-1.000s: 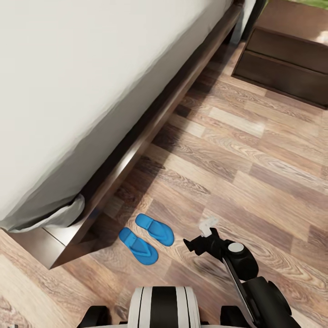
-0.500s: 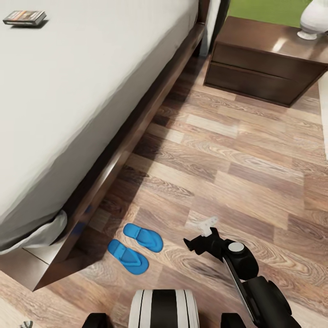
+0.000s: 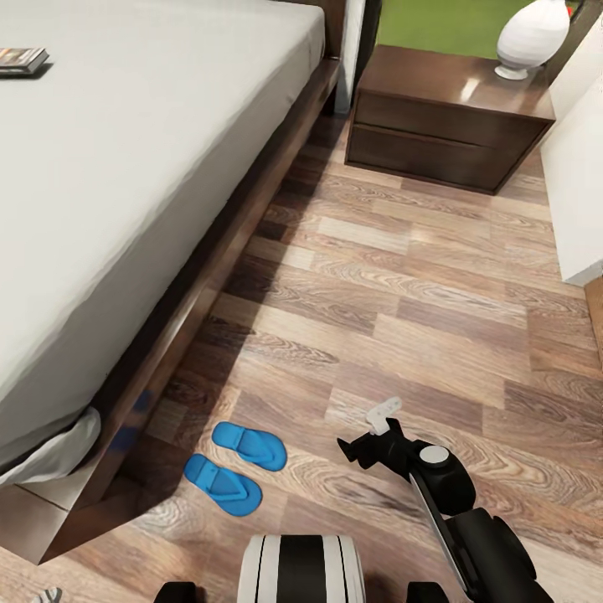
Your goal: In the bedroom, move the book from the bed onto either nightstand, and place the two sandals side by side next to the bed.
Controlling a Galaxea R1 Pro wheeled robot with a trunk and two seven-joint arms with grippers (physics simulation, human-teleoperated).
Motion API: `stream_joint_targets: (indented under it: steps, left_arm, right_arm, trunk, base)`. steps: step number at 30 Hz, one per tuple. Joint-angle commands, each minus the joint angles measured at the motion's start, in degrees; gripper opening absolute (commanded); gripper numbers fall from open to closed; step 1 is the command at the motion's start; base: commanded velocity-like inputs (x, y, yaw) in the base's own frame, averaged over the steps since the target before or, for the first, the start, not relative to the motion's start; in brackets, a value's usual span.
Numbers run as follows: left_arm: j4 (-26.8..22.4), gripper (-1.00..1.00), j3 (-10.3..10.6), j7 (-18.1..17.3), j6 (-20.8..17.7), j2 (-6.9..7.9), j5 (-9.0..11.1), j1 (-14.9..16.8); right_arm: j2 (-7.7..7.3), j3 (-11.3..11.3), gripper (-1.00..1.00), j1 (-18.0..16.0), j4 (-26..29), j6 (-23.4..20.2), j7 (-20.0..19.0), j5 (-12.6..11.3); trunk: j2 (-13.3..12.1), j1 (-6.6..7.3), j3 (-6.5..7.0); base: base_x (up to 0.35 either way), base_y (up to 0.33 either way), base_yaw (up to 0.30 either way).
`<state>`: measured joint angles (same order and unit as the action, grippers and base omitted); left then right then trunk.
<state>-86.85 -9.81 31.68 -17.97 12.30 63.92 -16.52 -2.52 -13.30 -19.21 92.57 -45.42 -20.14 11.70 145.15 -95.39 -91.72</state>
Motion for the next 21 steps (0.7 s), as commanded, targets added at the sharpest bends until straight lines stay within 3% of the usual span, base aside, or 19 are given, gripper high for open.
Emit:
stream_joint_targets:
  steps: [1,9,21]
  left_arm:
    - [-0.17,1.0,-0.04,0.29,-0.12,0.02,0.34,-0.01]
    - [-0.22,1.0,0.03,0.31,0.19,0.03,0.21,-0.1]
    - [-0.17,1.0,0.24,0.31,0.18,0.08,0.24,-0.16]
  right_arm:
    - [-0.03,-0.06,1.0,-0.02,0.07,-0.2,-0.42,0.61]
    - [-0.03,-0.07,1.0,0.03,0.07,-0.17,-0.42,0.62]
    - [-0.03,-0.13,1.0,0.05,0.07,-0.12,-0.42,0.62]
  trunk:
    - [0.02,0.01,-0.03]
    - [0.02,0.01,-0.03]
    - [0.02,0.01,-0.03]
  base:
    - [0.0,0.0,-0.049]
    - [-0.073,0.0,-0.025]
    - [-0.273,0.0,-0.006]
